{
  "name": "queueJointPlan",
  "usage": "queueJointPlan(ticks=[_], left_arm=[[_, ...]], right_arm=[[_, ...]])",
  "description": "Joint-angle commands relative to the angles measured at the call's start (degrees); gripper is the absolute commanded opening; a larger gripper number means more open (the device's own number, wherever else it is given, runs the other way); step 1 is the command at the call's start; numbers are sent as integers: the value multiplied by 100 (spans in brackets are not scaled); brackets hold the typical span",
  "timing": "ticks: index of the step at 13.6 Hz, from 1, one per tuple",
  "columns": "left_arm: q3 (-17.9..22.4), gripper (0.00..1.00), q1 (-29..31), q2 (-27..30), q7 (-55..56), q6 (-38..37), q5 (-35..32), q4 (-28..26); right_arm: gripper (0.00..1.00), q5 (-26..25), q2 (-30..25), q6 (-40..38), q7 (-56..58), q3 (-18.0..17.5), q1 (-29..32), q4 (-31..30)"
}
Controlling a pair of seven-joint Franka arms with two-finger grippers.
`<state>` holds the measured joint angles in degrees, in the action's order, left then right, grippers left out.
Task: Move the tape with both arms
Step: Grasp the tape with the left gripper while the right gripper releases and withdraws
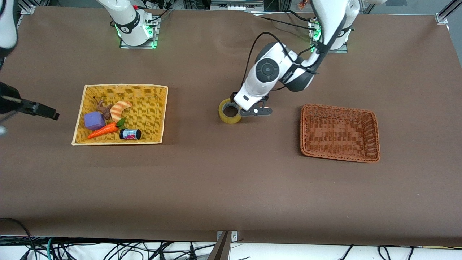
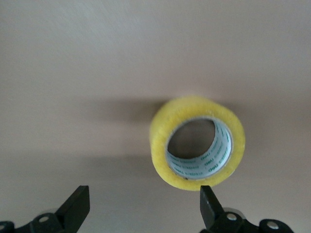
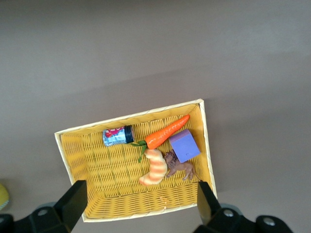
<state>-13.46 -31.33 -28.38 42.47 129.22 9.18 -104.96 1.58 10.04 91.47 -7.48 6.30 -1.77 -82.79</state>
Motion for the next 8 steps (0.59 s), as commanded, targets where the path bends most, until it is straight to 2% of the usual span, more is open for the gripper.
queueJointPlan(ticks=[1, 2, 5, 8], left_arm=[[54, 100, -118, -272, 60, 243, 39, 98], [54, 100, -153, -369, 60, 383, 48, 98], [80, 100, -224, -598, 60, 595, 75, 159], [124, 100, -285, -782, 69, 639, 92, 195]], right_arm=[[100, 106, -854, 240, 36, -645, 369, -861], [100, 62, -994, 248, 53, -874, 501, -975], [100, 70, -1057, 266, 1087, -894, 651, -1117], [100, 53, -960, 231, 1126, -867, 669, -977]])
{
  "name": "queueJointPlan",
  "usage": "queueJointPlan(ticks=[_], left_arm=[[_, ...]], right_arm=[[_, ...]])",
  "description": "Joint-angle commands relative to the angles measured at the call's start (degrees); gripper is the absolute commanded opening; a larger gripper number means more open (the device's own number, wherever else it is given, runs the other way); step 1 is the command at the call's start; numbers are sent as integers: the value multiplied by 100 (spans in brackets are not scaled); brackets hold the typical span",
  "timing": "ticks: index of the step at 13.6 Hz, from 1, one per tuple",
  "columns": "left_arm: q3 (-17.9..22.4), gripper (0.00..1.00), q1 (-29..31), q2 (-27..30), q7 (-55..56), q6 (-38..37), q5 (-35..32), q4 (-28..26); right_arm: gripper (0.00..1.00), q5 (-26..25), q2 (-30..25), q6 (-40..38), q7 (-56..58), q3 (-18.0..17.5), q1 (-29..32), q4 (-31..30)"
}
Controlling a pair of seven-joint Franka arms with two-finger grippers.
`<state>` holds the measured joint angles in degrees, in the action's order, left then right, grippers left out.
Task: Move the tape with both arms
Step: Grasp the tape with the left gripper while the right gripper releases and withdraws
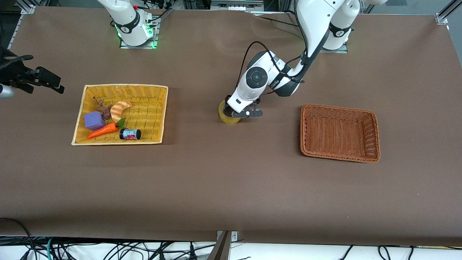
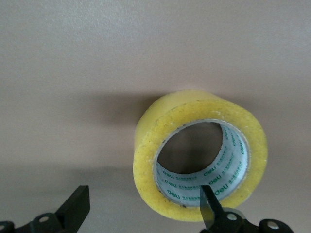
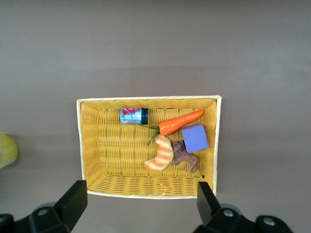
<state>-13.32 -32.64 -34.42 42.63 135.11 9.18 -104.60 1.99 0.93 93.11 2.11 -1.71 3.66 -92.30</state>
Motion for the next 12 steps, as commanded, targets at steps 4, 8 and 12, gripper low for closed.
queueJointPlan(ticks=[4, 8, 12], left_arm=[[146, 0, -252, -328, 88, 410, 49, 159], [199, 0, -200, 101, 167, 296, 57, 107], [348, 0, 159, 681, -43, -492, 49, 98]], right_arm=[[100, -155, -58, 67, -94, -75, 117, -8], [100, -163, -31, 67, -422, -66, 135, -8], [100, -163, 13, 76, -448, -75, 135, 1]])
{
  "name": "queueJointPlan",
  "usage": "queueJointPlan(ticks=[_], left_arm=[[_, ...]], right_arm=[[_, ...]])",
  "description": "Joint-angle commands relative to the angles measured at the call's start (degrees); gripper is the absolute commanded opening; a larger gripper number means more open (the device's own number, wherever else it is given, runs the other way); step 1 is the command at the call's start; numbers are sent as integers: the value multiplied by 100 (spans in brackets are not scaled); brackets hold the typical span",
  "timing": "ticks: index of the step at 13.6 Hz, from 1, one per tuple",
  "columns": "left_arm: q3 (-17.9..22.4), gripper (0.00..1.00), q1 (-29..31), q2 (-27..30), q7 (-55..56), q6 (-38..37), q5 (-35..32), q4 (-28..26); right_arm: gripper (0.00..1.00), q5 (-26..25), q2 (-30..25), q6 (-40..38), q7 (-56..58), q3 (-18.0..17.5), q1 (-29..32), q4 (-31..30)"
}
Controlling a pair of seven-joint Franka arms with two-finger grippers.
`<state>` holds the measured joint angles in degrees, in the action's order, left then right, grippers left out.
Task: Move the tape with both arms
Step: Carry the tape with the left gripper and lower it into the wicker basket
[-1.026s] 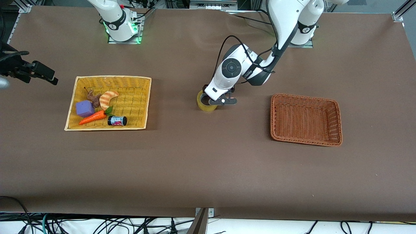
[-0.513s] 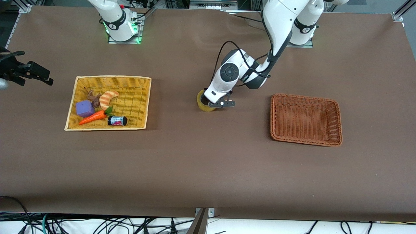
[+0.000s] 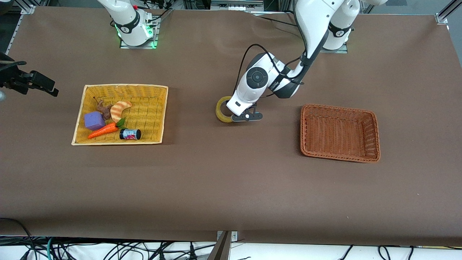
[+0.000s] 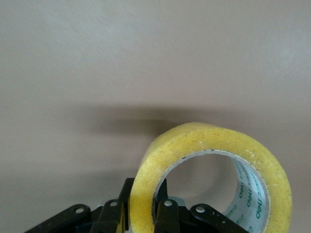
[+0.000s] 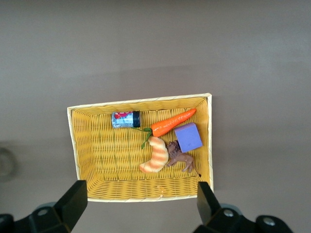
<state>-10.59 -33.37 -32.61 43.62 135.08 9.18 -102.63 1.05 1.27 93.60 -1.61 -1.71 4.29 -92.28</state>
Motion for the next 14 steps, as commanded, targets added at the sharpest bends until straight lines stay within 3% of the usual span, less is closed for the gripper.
queueJointPlan(ticks=[1, 5, 6, 10, 14], left_arm=[[74, 0, 435, 771, -439, -779, 49, -152], [127, 0, 1788, 1713, -2896, -1686, 49, -626], [327, 0, 1939, 1853, -3459, -1765, 40, -775], [1452, 0, 1958, 1882, -5326, -1688, -231, -1224], [1770, 0, 1993, 1540, -5425, -1022, -838, -1400]], right_arm=[[100, -79, -21, 35, -102, -75, 72, -9], [100, -53, 102, 97, -102, -75, 55, 8], [100, -53, 111, 114, -94, -75, 55, 8], [100, -53, 198, 97, -76, -75, 55, 105], [100, -79, 190, 27, -58, -66, 81, 158]])
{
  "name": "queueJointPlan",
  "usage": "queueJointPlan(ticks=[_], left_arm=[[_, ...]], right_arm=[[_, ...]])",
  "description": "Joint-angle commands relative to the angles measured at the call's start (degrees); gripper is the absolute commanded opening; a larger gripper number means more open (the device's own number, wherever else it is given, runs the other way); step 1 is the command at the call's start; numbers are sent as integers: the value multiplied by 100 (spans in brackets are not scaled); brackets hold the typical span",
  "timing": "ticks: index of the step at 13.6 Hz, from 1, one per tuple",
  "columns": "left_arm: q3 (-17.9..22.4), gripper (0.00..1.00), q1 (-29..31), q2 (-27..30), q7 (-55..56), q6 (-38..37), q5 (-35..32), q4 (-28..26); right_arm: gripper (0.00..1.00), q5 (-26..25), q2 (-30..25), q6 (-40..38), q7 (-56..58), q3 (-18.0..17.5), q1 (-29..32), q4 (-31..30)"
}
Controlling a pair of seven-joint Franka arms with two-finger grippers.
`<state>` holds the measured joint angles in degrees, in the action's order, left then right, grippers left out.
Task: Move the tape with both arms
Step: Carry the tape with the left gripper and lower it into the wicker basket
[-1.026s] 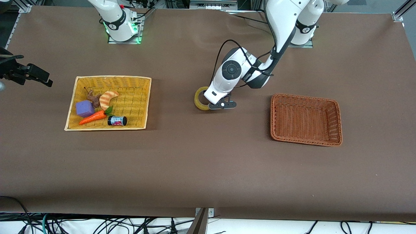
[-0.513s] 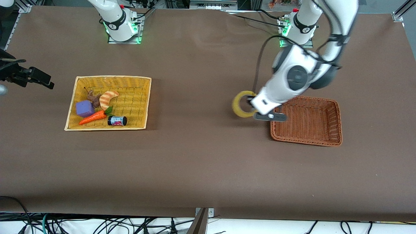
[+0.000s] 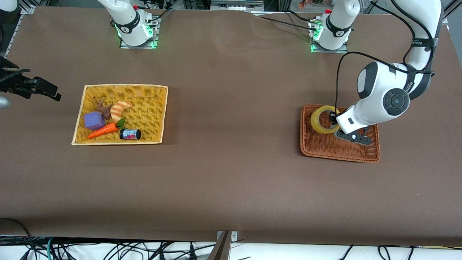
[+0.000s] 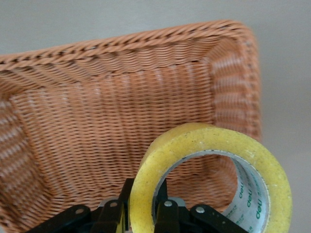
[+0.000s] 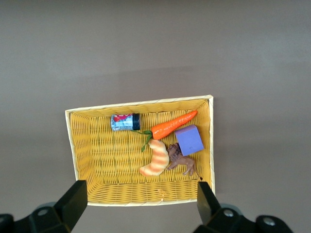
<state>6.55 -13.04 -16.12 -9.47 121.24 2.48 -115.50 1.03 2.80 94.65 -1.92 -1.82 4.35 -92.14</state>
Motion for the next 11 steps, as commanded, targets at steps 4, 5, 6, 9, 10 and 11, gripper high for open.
queueJointPlan(ticks=[4, 5, 6, 9, 10, 11], left_arm=[[268, 0, -41, -444, -617, 1323, -160, -306], [286, 0, -41, -471, -705, 1384, -151, -306], [294, 0, -32, -532, -723, 1463, -151, -306], [303, 14, -32, -857, -732, 1814, -107, -306], [303, 25, -32, -901, -732, 1859, -107, -315], [312, 35, -32, -902, -732, 1860, -107, -332]], right_arm=[[100, -86, 45, -158, -37, -55, 66, 153], [100, -86, 54, -158, -37, -55, 66, 170], [100, -94, 54, -158, -37, -64, 57, 170], [100, -94, 54, -158, -37, -64, 57, 170], [100, -86, 54, -158, -37, -64, 57, 170], [100, -94, 54, -158, -37, -55, 57, 170]])
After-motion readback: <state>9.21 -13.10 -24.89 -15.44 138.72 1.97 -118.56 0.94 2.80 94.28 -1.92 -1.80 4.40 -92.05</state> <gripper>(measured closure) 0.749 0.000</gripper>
